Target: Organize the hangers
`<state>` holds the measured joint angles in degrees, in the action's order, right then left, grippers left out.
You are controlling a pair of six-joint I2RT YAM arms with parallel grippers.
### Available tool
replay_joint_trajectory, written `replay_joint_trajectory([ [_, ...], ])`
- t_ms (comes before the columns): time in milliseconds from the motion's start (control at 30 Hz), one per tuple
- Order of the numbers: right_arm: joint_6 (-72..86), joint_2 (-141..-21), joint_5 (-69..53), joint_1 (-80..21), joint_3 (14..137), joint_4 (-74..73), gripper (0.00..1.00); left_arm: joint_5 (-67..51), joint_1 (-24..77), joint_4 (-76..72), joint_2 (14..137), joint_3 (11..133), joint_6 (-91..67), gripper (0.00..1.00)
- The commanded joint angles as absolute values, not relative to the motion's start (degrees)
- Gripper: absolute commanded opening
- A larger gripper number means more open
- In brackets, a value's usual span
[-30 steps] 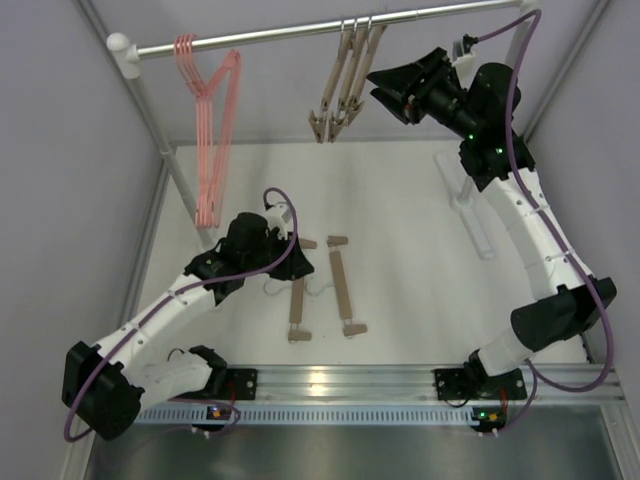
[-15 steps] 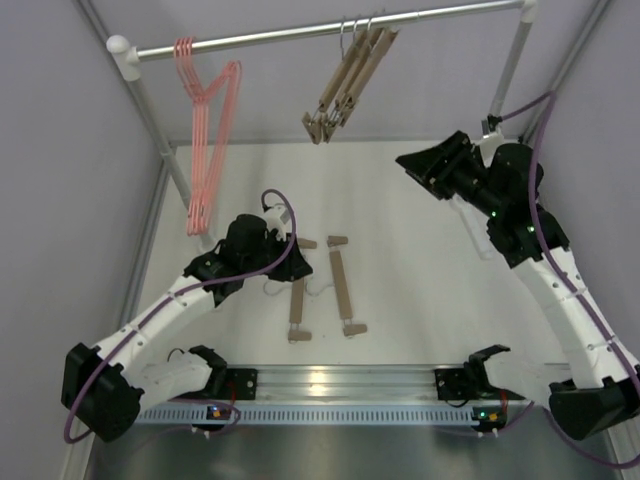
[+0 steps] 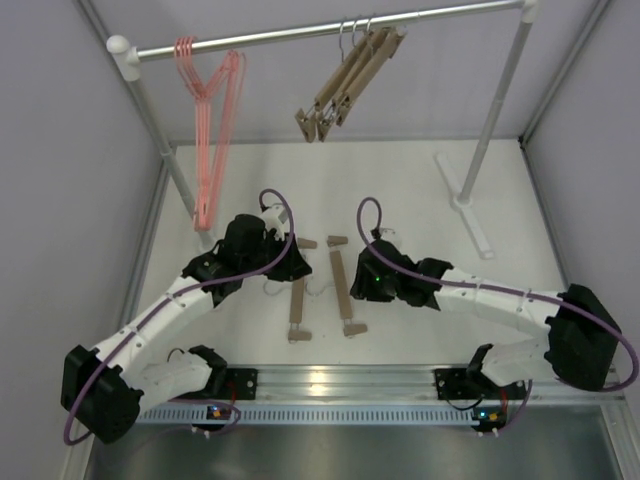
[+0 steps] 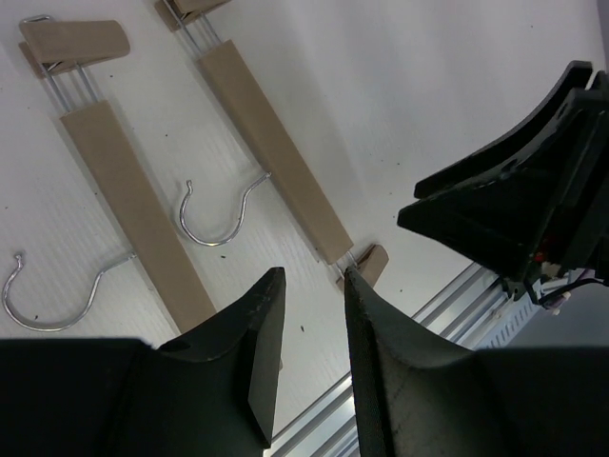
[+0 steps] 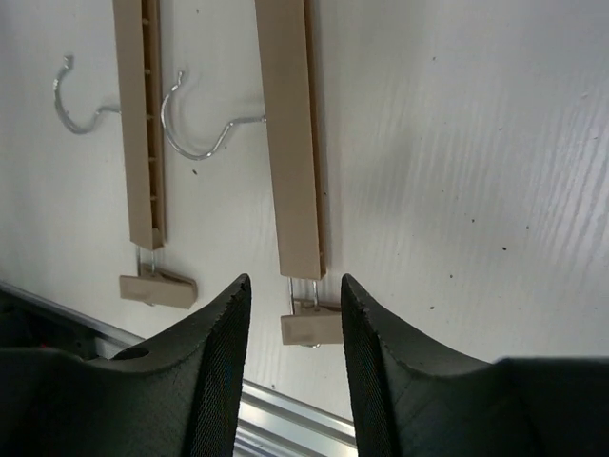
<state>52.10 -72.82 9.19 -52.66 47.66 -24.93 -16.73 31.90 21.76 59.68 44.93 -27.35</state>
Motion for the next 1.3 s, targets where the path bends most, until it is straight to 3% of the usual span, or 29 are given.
replay_joint_trajectory([
  [0,52.38,-76.63,16.34,-57.9,49.48,-21.71,0.4,-17.31,31.55,23.11,58.45,47.64,-27.16,0.36],
  [333,50.89,-92.71,19.51,-64.68,56.59,-21.62,0.43,-16.96,31.29,23.82,57.83,47.72,-26.9,0.36],
  [867,51.06,-99.58,21.27,-65.92,58.62,-24.87,0.44,-17.05,30.76,24.35,58.45,47.81,-25.93,0.36],
  [1133,52.03,-99.32,23.11,-66.01,56.43,-27.15,0.11,-17.4,30.67,24.35,59.06,47.81,-25.84,0.36],
  [1267,53.0,-96.34,25.22,-66.0,54.58,-29.7,0.03,-17.23,30.67,24.34,59.41,47.9,-25.58,0.36],
])
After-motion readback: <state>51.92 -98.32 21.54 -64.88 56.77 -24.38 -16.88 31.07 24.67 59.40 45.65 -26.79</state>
